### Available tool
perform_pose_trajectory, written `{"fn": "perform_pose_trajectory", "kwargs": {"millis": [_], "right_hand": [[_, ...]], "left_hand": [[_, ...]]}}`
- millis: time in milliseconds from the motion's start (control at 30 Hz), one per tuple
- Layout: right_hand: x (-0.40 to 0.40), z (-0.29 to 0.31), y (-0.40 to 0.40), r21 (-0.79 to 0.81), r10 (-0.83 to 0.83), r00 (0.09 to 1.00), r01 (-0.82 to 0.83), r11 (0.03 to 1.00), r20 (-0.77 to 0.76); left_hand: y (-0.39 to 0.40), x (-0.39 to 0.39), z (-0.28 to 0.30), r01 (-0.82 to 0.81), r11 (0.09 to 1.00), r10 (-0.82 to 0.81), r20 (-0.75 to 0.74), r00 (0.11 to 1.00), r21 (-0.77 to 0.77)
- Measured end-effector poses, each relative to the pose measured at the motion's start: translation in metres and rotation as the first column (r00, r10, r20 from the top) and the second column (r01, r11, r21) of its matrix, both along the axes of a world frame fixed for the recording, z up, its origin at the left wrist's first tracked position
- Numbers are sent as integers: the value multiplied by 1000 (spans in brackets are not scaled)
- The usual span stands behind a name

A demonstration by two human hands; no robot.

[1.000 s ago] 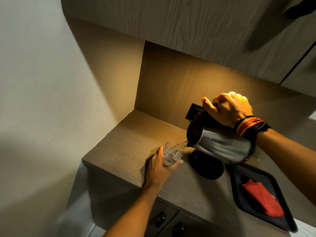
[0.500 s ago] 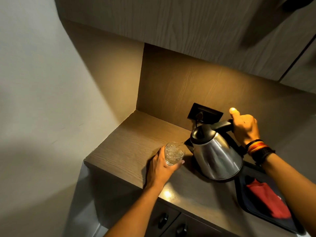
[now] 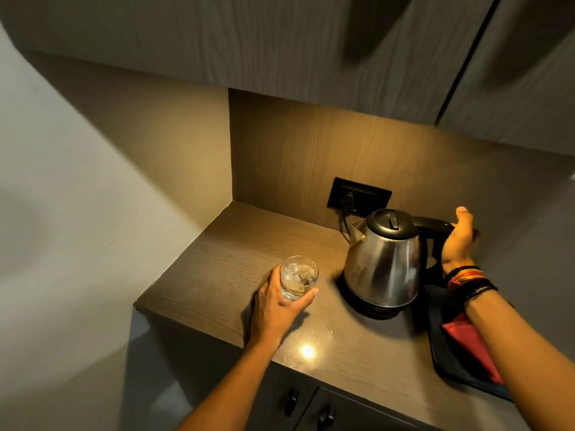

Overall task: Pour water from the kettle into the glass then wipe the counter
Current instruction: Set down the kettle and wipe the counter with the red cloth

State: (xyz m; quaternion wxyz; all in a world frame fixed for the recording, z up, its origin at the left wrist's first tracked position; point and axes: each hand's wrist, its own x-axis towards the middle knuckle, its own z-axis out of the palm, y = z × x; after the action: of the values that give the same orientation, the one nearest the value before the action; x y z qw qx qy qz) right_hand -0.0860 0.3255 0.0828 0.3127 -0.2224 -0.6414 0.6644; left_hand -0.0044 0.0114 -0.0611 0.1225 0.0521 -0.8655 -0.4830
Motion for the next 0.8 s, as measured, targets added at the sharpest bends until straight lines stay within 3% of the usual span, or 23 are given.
{"fn": "perform_pose_trajectory", "kwargs": {"millis": [300,467,600,700,800], "right_hand": [[1,-23,7,-82,90,995,-87,993,35],[17,-17,15,9,232,956,-237,971,178],[70,-34,49,252,150,939,-233,939,309],[124,-81,87,542,-19,829,-348,765,559],[161,-124,97,634,-139,657,-616,468,741]], "left_hand": [[3,1,3,11,999,-10,-30,999,43],[3,2,2,38,997,-38,-2,999,62],[1,-2,4,73,996,-73,-4,997,53],[-1,-11,10,70,997,-71,3,997,41],[-1,-17,17,63,997,-64,16,998,41]]}}
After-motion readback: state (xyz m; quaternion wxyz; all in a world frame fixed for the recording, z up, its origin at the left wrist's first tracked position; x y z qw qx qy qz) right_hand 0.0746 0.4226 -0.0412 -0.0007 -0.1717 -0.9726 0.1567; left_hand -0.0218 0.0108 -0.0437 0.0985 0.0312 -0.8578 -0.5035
